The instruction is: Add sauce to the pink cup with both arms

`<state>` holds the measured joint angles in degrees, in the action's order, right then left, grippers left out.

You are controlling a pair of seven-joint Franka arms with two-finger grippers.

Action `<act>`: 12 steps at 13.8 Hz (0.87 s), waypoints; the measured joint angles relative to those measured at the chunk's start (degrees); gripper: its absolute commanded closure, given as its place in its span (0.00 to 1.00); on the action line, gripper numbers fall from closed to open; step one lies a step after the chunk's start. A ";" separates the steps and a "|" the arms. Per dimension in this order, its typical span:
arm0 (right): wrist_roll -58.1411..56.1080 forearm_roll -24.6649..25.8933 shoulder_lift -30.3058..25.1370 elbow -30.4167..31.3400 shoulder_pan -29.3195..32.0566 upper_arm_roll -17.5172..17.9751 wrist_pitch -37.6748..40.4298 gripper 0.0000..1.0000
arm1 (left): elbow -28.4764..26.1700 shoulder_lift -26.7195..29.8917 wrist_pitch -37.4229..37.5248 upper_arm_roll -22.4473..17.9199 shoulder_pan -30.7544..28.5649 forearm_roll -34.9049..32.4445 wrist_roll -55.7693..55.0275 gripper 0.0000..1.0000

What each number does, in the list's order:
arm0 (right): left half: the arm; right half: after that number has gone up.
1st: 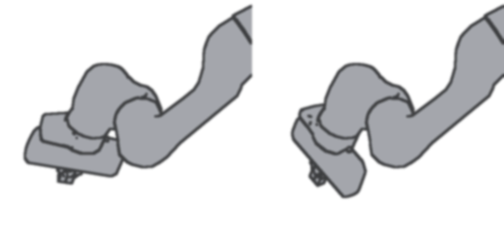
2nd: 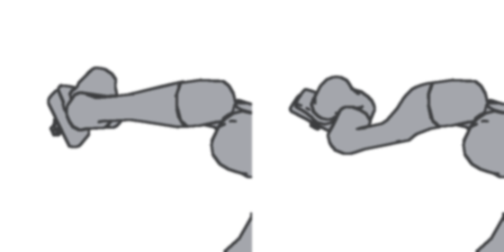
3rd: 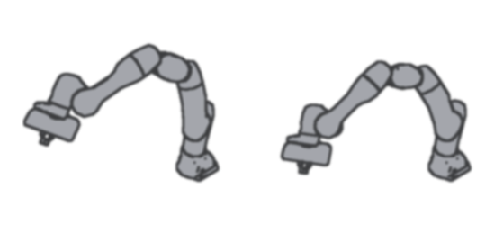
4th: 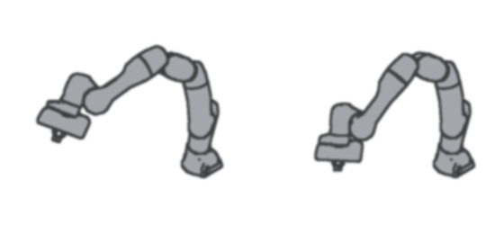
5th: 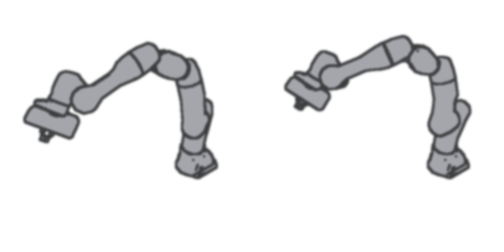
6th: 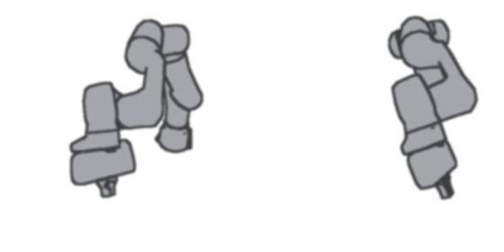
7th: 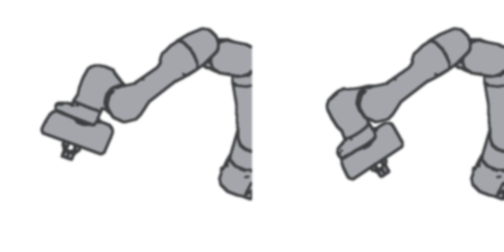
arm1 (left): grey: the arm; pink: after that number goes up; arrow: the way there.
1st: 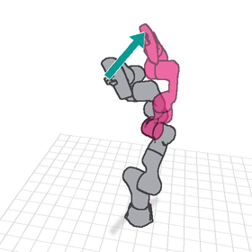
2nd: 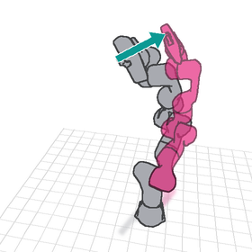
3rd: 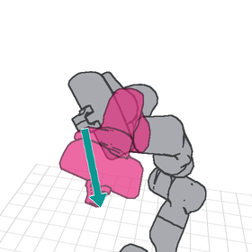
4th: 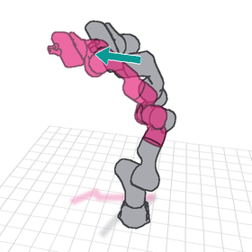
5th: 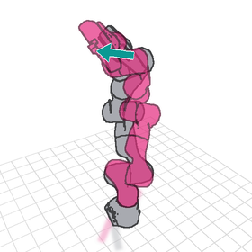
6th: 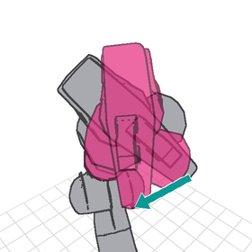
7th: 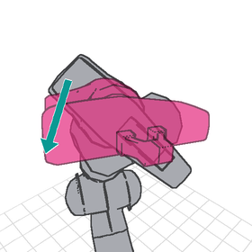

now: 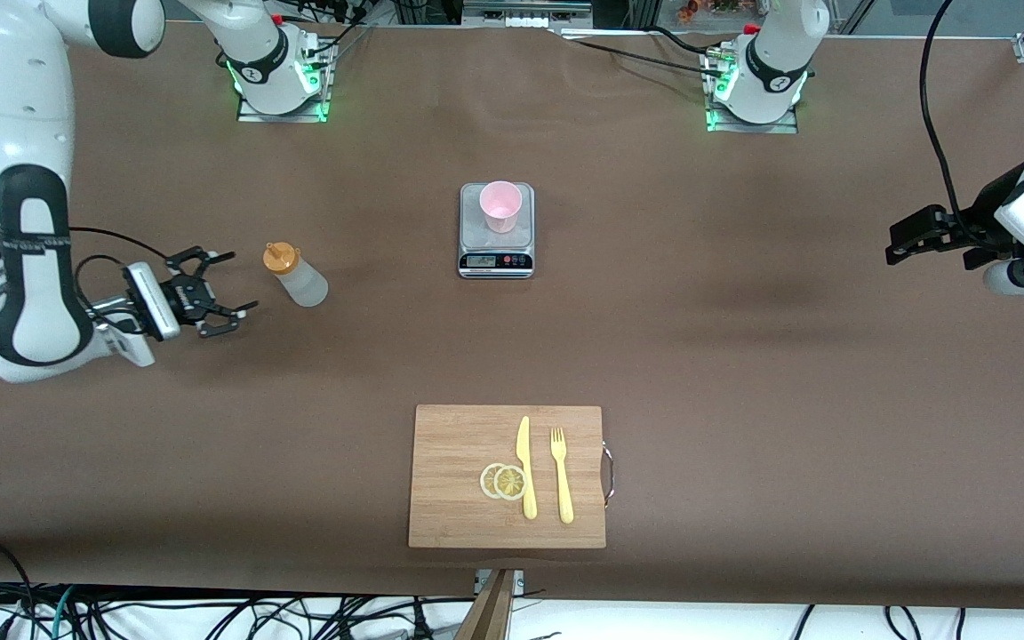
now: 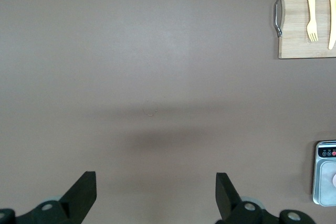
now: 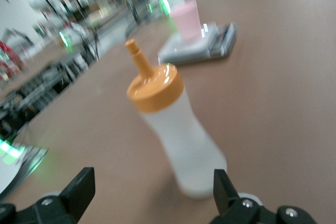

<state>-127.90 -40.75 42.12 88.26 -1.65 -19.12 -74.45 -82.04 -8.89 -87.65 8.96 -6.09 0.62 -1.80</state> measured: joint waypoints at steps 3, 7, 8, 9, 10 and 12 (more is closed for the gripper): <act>15.24 10.01 -9.87 -0.11 -1.08 0.08 -4.17 0.00 | 0.00 -0.02 0.00 0.00 0.01 0.00 0.00 0.00; 39.83 21.99 -19.84 1.67 -4.45 3.53 -9.46 0.00 | 0.00 -0.02 0.00 0.00 0.01 0.00 0.00 0.00; 46.82 24.69 -21.42 2.18 -5.04 5.11 -10.81 0.00 | 0.00 -0.02 0.00 0.00 0.01 0.00 0.00 0.00; 54.28 27.29 -22.82 2.68 -5.46 6.79 -11.95 0.00 | 0.00 -0.02 0.00 0.00 0.02 0.00 0.00 0.00; 62.02 29.19 -24.13 3.21 -5.81 8.32 -12.63 0.00 | 0.00 -0.02 0.00 0.00 0.03 0.00 0.00 0.00; 76.37 30.77 -26.30 3.73 -6.19 10.40 -13.24 0.00 | 0.00 -0.02 0.00 0.00 0.03 0.00 0.00 0.00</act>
<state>-51.53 -9.99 15.81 91.99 -7.84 -8.72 -87.69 -82.05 -8.91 -87.65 8.96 -6.06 0.62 -1.80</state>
